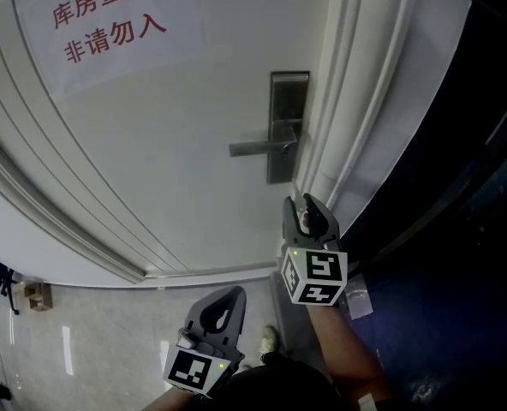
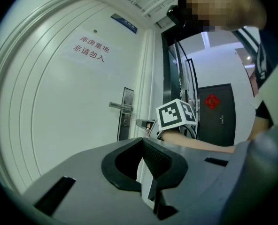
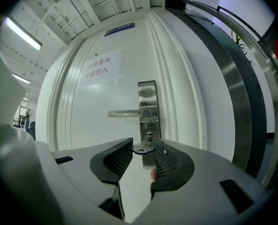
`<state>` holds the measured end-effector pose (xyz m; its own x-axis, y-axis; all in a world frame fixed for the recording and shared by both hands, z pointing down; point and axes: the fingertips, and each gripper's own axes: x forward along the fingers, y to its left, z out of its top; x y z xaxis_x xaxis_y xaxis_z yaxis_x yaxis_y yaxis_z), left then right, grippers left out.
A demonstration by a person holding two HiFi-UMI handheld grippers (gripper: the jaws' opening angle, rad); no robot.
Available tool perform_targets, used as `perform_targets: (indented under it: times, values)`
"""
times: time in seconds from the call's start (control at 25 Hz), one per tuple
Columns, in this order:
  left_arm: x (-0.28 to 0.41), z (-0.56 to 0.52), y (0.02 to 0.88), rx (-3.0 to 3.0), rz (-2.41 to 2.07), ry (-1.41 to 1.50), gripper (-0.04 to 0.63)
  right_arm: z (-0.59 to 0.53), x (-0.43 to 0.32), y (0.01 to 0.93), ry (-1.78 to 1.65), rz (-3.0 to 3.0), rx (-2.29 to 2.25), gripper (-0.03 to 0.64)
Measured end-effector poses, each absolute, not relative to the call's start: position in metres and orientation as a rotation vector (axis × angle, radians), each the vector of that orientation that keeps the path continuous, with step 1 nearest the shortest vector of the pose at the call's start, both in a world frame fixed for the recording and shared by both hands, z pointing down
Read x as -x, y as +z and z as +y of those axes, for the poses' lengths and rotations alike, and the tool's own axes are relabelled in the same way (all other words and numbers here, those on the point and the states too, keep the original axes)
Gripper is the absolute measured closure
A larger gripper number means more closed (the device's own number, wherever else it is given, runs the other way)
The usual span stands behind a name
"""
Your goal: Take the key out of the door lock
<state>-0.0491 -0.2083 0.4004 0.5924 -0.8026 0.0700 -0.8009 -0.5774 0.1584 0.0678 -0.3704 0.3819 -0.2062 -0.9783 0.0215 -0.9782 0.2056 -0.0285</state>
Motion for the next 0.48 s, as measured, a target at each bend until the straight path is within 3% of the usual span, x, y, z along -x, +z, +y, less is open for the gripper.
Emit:
perform_targets:
  times: [0.48]
  values:
    - [0.054, -0.153, 0.401, -2.683, -1.277, -0.018, 0.591, -0.303, -0.061, 0.380, -0.040, 2.424, 2.009, 0.480]
